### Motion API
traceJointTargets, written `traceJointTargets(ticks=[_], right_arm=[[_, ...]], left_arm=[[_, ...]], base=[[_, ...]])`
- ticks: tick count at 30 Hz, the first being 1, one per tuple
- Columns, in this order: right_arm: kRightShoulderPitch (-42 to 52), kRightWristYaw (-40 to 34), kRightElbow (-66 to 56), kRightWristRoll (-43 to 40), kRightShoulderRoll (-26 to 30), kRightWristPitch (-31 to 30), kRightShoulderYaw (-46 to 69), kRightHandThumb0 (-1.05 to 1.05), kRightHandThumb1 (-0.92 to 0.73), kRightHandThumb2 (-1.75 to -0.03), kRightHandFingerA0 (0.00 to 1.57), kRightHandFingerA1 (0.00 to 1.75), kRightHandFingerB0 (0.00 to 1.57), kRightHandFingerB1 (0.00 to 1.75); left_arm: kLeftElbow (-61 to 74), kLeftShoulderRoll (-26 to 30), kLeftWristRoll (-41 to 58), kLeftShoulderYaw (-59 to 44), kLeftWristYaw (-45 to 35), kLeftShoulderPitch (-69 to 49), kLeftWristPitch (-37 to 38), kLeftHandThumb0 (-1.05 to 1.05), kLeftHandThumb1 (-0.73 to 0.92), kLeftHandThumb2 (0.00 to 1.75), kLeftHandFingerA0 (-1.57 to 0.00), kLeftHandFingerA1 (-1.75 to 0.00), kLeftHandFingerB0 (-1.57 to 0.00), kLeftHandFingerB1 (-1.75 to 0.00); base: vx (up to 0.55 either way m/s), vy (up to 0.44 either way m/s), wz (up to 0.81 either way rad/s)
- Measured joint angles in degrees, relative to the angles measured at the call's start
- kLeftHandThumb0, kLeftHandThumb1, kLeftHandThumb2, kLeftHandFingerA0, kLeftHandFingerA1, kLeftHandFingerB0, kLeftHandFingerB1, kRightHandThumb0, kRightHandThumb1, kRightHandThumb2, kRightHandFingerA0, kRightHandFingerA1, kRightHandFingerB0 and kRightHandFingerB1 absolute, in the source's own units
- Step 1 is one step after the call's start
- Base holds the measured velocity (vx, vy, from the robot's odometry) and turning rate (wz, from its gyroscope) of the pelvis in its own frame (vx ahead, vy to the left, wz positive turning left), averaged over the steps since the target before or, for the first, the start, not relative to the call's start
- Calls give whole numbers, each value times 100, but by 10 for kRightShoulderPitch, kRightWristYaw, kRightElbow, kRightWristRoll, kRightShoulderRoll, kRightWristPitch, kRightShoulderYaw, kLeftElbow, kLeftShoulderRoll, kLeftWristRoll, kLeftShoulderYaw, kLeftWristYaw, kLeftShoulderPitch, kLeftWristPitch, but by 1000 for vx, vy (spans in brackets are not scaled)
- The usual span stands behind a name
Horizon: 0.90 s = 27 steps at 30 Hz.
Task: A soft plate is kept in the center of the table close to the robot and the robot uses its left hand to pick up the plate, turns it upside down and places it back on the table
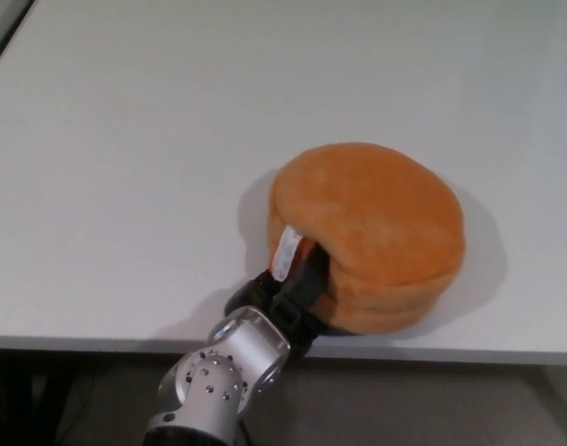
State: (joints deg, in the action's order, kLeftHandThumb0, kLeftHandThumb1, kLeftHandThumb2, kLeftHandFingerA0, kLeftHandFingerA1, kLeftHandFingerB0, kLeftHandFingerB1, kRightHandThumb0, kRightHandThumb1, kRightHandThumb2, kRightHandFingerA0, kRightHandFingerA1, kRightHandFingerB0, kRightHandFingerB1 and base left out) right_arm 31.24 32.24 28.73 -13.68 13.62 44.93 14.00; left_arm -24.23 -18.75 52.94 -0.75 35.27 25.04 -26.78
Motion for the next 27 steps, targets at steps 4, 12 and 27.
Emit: traceJointTargets(ticks=[4,12,27], right_arm=[[0,1,-3,0,3,0,0,-68,-82,-65,53,44,30,31],[8,3,-30,-1,3,-3,-1,-69,-83,-65,53,46,29,33],[19,7,-56,-4,3,-20,-2,-69,-82,-66,53,45,29,33]], left_arm=[[-4,-1,5,4,0,1,-1,-31,63,65,-94,-175,-6,-86],[-4,-1,8,20,-16,0,0,-97,68,108,-12,-28,0,-2],[15,-2,7,45,-91,-1,23,-105,66,110,0,0,0,0]], base=[[0,0,0],[0,0,0],[0,0,0]])
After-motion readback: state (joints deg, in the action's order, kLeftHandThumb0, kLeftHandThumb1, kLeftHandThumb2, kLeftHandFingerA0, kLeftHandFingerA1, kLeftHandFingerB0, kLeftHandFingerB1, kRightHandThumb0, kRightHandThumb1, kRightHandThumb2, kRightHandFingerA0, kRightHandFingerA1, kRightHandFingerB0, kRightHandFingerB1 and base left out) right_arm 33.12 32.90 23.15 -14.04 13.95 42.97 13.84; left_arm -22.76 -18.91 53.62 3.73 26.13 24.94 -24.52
